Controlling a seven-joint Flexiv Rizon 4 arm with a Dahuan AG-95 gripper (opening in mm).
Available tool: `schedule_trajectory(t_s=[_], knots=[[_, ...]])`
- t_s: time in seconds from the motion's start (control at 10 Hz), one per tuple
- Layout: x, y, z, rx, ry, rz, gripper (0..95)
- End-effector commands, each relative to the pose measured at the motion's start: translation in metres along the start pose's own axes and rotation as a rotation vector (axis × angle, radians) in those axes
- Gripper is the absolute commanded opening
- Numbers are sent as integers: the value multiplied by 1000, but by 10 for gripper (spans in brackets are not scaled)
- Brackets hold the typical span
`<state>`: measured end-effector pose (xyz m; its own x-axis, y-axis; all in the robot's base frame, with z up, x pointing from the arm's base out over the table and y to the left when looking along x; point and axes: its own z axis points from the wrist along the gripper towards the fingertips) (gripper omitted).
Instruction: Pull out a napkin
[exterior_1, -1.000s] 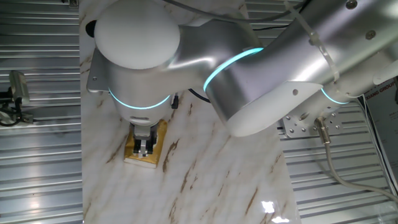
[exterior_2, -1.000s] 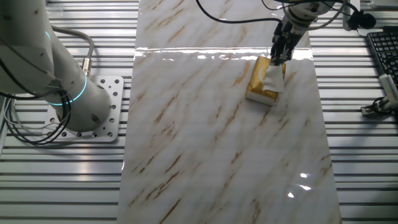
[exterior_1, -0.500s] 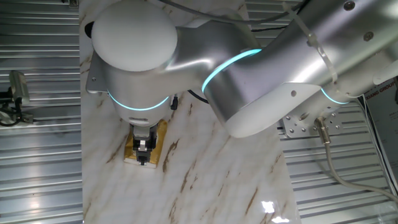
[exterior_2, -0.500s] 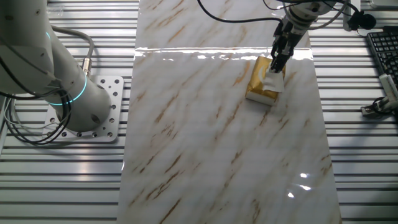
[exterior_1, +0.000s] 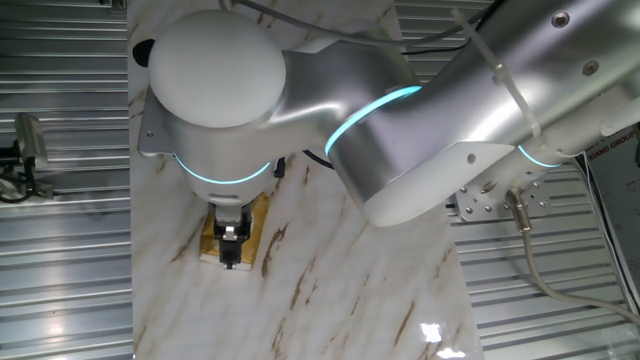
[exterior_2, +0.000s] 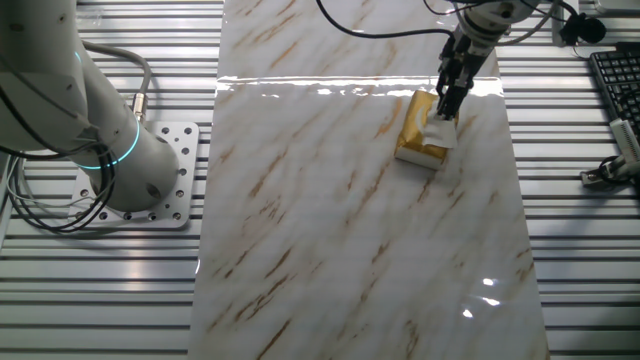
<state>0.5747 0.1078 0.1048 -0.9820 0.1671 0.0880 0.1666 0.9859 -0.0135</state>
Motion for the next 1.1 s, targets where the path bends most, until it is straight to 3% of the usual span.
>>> schedule_trajectory(t_s=[0.1, 1.1], knots=[[0, -1, 0, 2, -2, -12, 760], [1, -2, 6, 1, -7, -32, 760]])
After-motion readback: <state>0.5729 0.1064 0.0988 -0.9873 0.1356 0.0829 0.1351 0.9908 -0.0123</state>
